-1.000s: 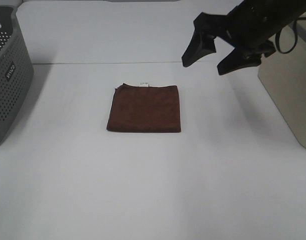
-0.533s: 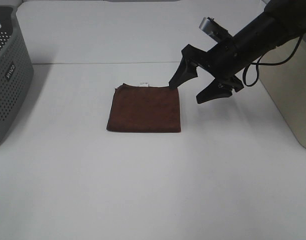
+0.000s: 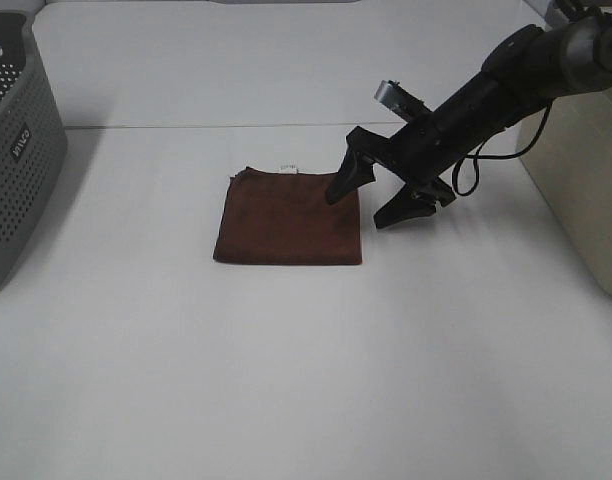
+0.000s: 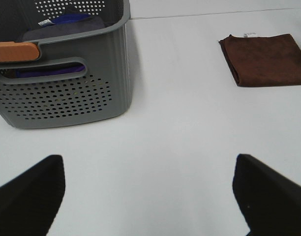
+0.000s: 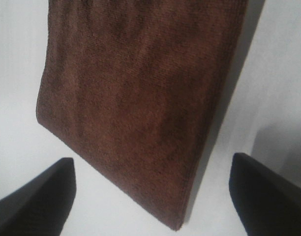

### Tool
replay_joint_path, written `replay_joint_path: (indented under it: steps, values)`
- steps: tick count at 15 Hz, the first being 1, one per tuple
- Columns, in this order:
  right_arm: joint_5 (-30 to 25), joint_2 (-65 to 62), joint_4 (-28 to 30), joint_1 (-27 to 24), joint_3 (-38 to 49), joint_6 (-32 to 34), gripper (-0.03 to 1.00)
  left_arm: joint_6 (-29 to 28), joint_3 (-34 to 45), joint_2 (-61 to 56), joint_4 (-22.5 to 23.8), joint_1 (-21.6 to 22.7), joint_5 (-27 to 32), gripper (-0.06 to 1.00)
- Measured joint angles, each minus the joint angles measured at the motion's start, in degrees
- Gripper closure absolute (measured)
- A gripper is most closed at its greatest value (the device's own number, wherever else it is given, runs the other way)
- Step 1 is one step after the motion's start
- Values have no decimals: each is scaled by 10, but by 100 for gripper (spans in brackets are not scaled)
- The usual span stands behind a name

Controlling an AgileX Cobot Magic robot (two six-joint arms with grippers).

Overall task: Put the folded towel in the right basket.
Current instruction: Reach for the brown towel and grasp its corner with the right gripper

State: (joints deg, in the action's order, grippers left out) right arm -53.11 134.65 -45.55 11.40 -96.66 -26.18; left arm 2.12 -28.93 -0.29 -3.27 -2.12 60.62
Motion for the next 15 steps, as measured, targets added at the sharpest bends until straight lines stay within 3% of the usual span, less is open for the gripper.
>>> replay_joint_path:
  steps: [8,12,14,15]
  values:
    - [57,12,-11,0,-5,0,19,0,0,0,0,0,0,7]
    - [75,19,-18,36,-7,-1,23,0,0,0,0,0,0,7]
    - [100,19,-17,52,-7,-1,35,0,0,0,0,0,0,7]
    - [113,20,-17,56,-7,-1,47,0,0,0,0,0,0,7]
